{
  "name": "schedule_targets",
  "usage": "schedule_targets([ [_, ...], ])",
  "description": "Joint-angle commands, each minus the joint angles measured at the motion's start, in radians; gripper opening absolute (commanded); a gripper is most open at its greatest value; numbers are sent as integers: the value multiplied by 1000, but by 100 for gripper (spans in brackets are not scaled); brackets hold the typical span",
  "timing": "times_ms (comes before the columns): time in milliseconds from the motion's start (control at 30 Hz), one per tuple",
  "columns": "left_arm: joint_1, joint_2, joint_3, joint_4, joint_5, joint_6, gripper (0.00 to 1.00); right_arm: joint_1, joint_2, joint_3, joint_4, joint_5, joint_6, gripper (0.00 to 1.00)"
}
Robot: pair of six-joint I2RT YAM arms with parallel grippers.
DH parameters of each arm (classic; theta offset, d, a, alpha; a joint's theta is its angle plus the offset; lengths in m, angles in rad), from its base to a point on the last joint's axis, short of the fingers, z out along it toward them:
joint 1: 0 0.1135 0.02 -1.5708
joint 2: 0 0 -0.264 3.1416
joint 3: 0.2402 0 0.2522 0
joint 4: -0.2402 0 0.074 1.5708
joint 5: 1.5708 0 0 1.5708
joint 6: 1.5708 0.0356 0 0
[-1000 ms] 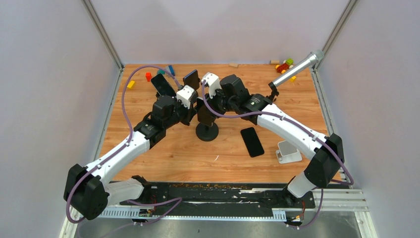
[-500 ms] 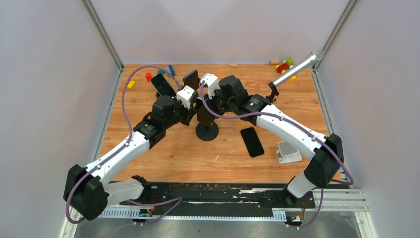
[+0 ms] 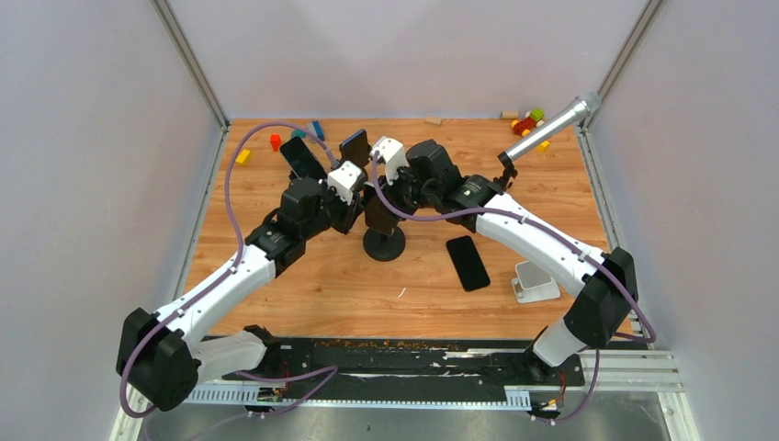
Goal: Place the phone on the phone stand
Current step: Install the phone on the phone stand.
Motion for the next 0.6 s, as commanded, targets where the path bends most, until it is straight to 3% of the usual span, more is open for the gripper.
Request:
schedule_targets([
  [0,-75,-64,-1,-98,336,11,37,-76,123,-53,41,279,-83,0],
  [567,-62,-51,13,-101,326,18,46,-95,109,-61,61,37,-92,0],
])
